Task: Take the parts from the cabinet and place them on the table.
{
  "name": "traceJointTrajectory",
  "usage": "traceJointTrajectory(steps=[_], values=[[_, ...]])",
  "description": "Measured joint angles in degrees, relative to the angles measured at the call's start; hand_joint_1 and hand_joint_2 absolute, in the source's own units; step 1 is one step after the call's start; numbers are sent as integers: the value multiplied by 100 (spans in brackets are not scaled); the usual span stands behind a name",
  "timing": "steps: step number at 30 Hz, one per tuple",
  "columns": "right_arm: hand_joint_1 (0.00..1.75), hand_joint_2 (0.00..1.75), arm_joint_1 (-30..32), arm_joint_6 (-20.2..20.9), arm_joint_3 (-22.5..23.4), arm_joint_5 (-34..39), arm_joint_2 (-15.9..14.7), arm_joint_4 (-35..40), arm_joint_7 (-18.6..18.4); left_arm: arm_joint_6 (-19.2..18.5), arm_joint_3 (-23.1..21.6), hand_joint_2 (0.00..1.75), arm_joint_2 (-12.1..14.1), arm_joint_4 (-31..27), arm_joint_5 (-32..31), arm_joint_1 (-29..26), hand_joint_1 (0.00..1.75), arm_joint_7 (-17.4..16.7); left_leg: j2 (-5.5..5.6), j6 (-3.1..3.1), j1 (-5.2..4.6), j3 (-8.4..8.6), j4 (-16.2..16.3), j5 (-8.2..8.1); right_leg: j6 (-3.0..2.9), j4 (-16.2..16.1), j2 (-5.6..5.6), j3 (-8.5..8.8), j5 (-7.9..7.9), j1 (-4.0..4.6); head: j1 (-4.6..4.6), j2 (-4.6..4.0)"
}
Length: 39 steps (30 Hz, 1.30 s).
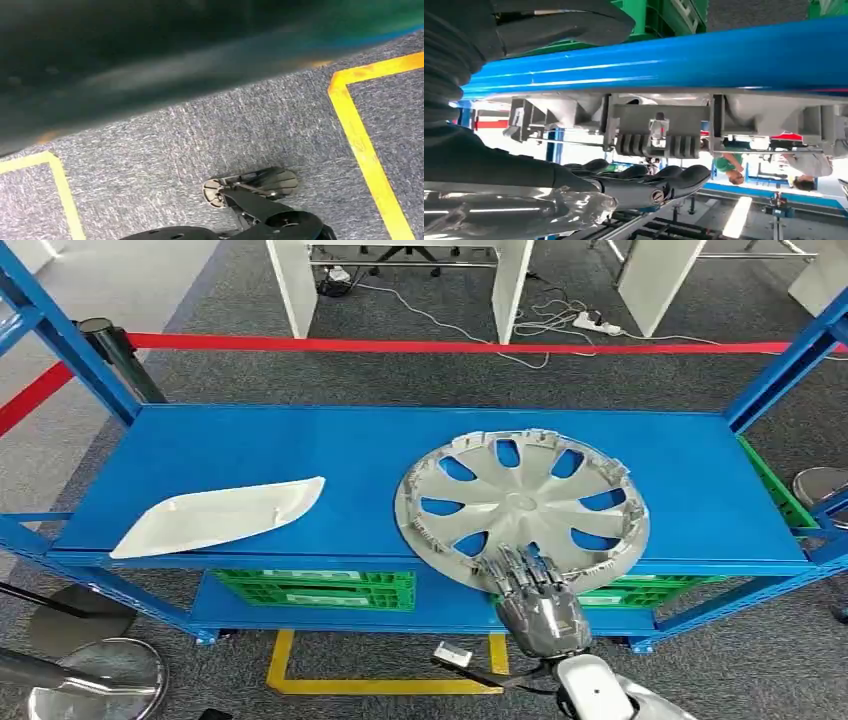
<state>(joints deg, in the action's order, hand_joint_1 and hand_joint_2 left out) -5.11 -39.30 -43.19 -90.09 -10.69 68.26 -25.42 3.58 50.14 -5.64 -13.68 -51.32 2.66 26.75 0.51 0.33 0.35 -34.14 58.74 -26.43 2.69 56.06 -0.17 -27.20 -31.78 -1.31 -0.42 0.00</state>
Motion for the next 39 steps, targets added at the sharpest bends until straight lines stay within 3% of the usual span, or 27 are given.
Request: traceJointTrajectory(steps=[8,9,10,11,12,18,28,32,39], values=[[0,175,61,-17,613,0,279,-133,678,-9,7,0,0,2,-59,6,0,-7,0,0,0,1,0,0,0,0,0,-3,0,0,-2,0],[26,175,76,-20,706,0,310,-149,767,-9,9,0,0,2,-72,6,0,-7,0,0,0,0,0,0,0,0,0,-2,0,0,-2,0],[38,175,89,-20,800,0,350,-160,822,-9,11,0,0,2,-81,6,0,-9,0,0,0,0,0,0,0,0,0,-2,0,0,-2,0],[161,175,102,-20,893,0,382,-173,858,-9,15,0,0,2,-81,6,0,-9,0,0,0,0,0,0,0,0,0,-2,0,0,-2,0],[175,175,113,-17,951,0,402,-181,874,-9,22,0,0,2,-81,6,0,-7,0,0,0,0,0,0,0,0,0,-2,0,0,-2,0],[175,175,168,-2,1252,0,516,-216,1031,-9,74,0,0,2,-87,6,0,-7,0,0,0,0,0,0,0,0,0,-7,0,0,-2,0],[175,175,214,-35,1348,0,538,-164,874,-11,107,0,0,2,-85,7,0,-7,0,0,0,5,0,-1,0,-1,0,-34,-1,0,-2,0],[175,175,208,-39,1218,-11,461,4,440,-11,116,0,0,2,-85,9,0,0,0,1,0,4,0,-2,0,-1,0,-55,-1,0,-4,0],[175,175,48,-39,666,-15,28,573,-374,-9,153,0,0,2,-90,8,0,37,0,2,-1,4,0,-2,1,-1,1,-50,-1,-1,0,0]])
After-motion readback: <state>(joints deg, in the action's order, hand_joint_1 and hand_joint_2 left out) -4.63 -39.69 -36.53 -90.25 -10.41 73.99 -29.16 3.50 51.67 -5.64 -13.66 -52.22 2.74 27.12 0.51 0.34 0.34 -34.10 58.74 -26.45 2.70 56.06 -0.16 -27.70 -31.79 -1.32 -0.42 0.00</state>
